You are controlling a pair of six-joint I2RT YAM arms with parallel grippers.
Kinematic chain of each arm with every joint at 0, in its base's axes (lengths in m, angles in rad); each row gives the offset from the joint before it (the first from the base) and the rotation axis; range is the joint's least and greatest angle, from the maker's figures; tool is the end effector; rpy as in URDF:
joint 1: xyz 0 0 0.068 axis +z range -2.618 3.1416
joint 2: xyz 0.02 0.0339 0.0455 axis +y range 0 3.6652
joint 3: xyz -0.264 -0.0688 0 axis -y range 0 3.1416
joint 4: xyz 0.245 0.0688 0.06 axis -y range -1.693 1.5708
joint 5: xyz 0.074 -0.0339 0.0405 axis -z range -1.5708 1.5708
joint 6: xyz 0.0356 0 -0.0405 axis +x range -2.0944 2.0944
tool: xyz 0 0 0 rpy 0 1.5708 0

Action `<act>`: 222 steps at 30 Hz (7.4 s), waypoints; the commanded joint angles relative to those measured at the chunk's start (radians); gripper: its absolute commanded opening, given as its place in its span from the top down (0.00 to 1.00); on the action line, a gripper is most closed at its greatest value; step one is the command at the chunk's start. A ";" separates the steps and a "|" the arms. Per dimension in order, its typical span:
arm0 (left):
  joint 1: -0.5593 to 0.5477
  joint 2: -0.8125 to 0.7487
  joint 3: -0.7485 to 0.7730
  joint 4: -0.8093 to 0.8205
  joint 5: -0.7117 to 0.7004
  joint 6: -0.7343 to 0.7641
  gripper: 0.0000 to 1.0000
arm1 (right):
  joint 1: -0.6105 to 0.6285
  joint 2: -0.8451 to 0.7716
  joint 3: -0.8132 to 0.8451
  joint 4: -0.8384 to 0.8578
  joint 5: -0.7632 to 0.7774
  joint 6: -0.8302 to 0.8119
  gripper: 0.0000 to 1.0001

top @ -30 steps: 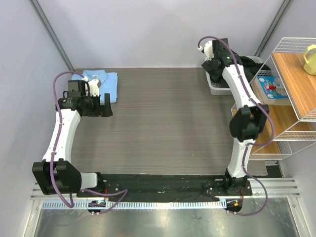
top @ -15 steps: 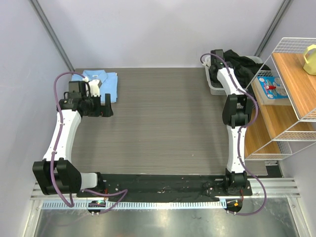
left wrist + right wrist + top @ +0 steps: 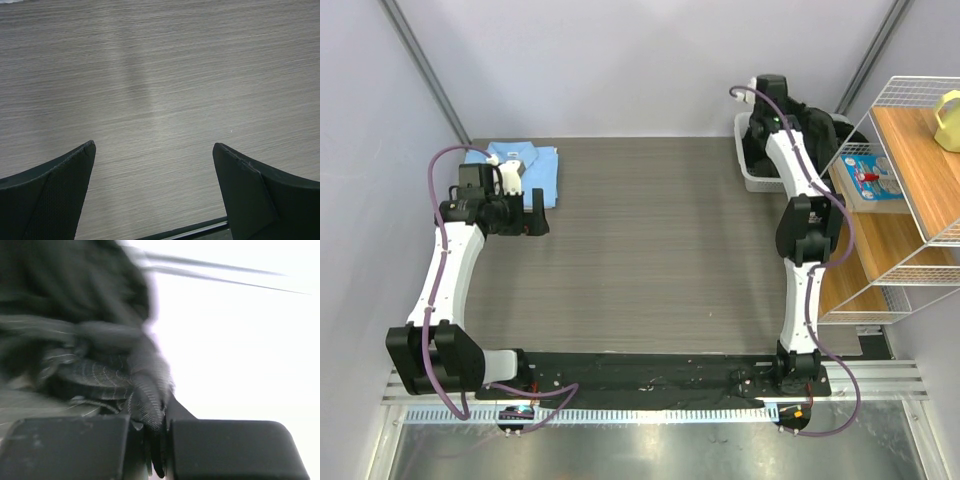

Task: Fold and stack the long sleeve shirts
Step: Grab the shirt from the pile, then move the shirt to the center of the board, then flatten the shirt out

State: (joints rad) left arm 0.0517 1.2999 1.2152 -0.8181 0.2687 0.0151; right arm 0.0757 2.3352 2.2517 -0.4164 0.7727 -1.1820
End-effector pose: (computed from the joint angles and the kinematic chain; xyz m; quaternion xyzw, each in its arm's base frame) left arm 0.2658 0.0043 0.3219 0.0268 0.9369 -0.1156 0.3289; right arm 0.5395 0.0160 0.2957 -0.3131 0.7573 -0.5240 0.2319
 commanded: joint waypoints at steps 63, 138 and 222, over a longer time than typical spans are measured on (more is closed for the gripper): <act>-0.043 0.159 -0.074 -0.179 0.227 0.513 0.03 | 0.410 -1.116 -1.179 -0.417 -1.172 0.750 0.02; -0.127 0.283 -0.164 0.231 0.385 0.505 0.63 | 0.613 -0.976 -0.159 0.240 -0.375 0.518 0.99; -0.043 -0.488 0.602 0.200 0.256 0.200 1.00 | 0.498 -1.200 0.120 0.423 -0.575 0.470 0.99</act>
State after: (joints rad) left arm 0.0086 0.8051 1.7489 -0.7391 0.4603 0.3618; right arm 0.6205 1.1645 2.3493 -0.0330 0.2657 -0.8188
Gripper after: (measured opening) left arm 0.005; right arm 0.028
